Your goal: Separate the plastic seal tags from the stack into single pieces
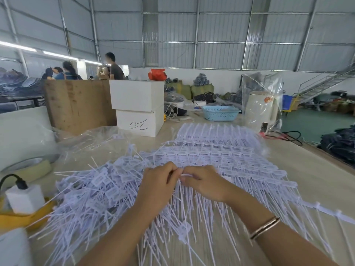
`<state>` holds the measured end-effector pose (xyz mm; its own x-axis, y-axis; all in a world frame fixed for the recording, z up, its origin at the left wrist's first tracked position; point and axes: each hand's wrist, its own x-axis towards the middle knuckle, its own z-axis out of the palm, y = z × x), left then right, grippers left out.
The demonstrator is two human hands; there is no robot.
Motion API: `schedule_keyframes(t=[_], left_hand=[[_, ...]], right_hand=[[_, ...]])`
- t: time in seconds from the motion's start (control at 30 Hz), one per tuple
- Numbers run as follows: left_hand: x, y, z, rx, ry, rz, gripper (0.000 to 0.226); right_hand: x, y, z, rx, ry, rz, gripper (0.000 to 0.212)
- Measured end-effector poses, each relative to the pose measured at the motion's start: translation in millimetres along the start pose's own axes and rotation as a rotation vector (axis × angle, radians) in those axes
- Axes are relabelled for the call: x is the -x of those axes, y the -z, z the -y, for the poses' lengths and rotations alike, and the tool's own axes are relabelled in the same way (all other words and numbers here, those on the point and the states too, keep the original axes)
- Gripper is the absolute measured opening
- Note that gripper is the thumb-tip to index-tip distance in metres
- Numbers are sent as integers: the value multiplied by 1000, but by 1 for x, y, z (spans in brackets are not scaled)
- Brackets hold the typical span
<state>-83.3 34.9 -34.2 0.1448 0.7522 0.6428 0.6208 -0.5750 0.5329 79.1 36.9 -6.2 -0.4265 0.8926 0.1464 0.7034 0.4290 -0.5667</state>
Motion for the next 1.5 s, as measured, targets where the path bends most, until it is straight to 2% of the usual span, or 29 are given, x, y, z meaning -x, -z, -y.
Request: schedule_keyframes(t=[0.13,0.27,0.4,0.57,0.63,0.73,0.83,0.9,1.0,1.07,1.13,1.23,1.3,1.37,1.43,1.5], left_hand=[[0,1,0,279,171,148,12],[-2,7,-1,391,244,123,8],[-2,11,-6,409,286,88,11],[-5,15,-12,544,344,46,11],[-5,15,-15,574,335,16,9],[-8,16,-18,639,369,-73,8],[-13,30,-10,789,422,-242,11],[-15,39,-1,562,336,-281,11],[-15,45,9,164,177,-333,9],[-15,50,14,-37,123,-392,10],[-14,56,25,-245,109,-421,16],[-10,57,34,-531,159,-414,18],[-8,51,26,-574,75,-351,19],[-8,40,9,-500,-42,-197,32],[-8,26,-5,-460,-65,-25,50],[-3,13,-7,-416,-45,76,49]], right_hand=[[3,8,1,-182,24,33,17],[3,9,1,-220,40,87,10],[1,6,1,-213,130,-58,16],[-2,4,1,87,345,-296,19],[-3,4,1,113,385,-350,16],[-2,4,2,14,423,-419,16],[2,11,-3,-269,359,-462,21],[3,14,-10,-260,316,-454,20],[-2,5,-21,-193,269,-370,10],[-2,-2,-29,-170,228,-308,11],[-1,-5,-33,-151,200,-272,22],[-1,-6,-33,-64,200,-254,23],[-2,-8,-31,-29,234,-238,30],[-2,-11,-27,-64,247,-228,35],[-3,-13,-23,-97,260,-234,37],[-3,-16,-21,-126,283,-227,38]])
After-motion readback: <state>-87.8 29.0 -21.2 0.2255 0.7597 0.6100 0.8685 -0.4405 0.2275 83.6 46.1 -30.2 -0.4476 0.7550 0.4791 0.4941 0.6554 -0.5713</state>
